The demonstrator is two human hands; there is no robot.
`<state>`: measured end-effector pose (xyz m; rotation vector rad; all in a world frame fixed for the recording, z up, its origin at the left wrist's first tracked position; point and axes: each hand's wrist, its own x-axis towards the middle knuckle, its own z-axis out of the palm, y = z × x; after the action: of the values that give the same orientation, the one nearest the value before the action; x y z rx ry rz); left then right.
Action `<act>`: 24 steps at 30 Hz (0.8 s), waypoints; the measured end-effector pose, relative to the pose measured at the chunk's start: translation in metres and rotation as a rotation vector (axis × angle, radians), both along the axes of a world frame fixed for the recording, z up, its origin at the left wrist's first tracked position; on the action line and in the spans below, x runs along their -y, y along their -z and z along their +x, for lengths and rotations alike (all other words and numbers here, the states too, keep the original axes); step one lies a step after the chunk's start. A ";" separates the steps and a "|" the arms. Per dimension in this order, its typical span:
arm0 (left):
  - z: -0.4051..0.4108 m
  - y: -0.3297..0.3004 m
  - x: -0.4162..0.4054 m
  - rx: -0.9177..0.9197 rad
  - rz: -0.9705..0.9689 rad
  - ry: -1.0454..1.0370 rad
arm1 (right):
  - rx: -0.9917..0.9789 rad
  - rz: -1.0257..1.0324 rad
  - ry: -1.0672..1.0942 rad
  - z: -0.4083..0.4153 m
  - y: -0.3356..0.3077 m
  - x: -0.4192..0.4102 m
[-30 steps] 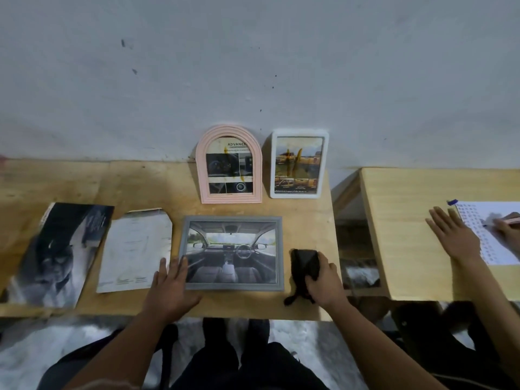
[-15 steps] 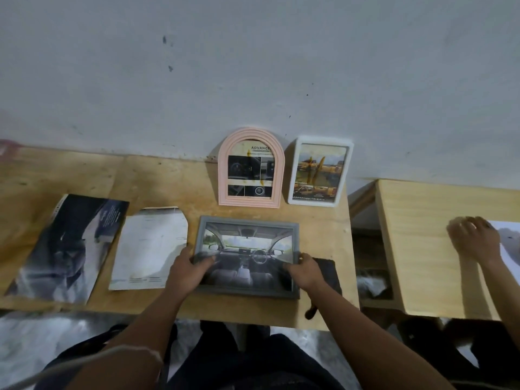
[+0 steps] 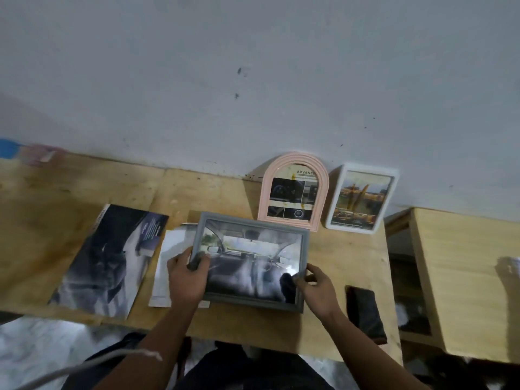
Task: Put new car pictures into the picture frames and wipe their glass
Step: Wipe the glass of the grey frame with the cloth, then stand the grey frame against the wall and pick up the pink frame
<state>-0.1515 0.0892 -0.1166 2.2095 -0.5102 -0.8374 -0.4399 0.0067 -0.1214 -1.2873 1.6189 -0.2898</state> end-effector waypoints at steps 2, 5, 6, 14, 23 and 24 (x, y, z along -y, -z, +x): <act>0.034 -0.009 0.003 0.011 -0.054 -0.062 | 0.045 -0.031 -0.058 0.039 -0.008 0.008; 0.088 -0.017 0.014 -0.008 -0.094 -0.094 | 0.073 -0.099 -0.142 0.097 -0.015 0.025; 0.106 -0.017 0.020 0.009 -0.110 -0.112 | 0.083 -0.116 -0.165 0.116 -0.016 0.033; 0.200 -0.011 0.091 -0.006 -0.108 -0.095 | 0.075 -0.128 -0.138 0.211 0.001 0.113; 0.222 0.002 0.149 -0.074 -0.225 0.025 | 0.164 -0.108 0.003 0.248 -0.021 0.159; 0.224 0.008 0.151 -0.083 -0.232 0.034 | 0.177 -0.096 -0.002 0.248 -0.021 0.159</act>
<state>0.0722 -0.0619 -0.1245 1.9516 -0.5760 -0.8393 -0.1924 -0.1519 -0.1000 -1.2974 1.4688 -0.4714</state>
